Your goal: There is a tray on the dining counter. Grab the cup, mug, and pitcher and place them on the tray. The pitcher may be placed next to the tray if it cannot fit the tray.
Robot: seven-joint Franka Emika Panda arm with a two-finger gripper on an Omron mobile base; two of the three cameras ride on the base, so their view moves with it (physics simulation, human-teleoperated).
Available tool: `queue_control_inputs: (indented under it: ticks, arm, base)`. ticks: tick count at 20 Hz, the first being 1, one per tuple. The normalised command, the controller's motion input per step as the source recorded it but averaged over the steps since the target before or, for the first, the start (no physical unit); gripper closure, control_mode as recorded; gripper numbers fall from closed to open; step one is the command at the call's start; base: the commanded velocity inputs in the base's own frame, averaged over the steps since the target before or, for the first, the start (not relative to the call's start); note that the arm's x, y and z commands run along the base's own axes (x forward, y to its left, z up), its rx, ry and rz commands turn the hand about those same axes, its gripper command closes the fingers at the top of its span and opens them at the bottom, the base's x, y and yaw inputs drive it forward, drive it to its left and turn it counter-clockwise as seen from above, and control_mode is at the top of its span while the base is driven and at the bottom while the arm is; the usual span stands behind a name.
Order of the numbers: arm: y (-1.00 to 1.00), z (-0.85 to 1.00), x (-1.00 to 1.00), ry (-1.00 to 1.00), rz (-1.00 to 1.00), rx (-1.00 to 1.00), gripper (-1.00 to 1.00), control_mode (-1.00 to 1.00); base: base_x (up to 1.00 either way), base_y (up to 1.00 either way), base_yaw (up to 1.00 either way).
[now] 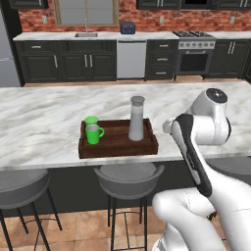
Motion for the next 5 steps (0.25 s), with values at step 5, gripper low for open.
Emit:
queue_control_inputs:
  ticks: [5]
  arm:
    - [-0.02,0.15,-1.00,0.00,-0.08,-0.04,-1.00,-1.00]
  base:
    - [0.00,0.00,0.00]
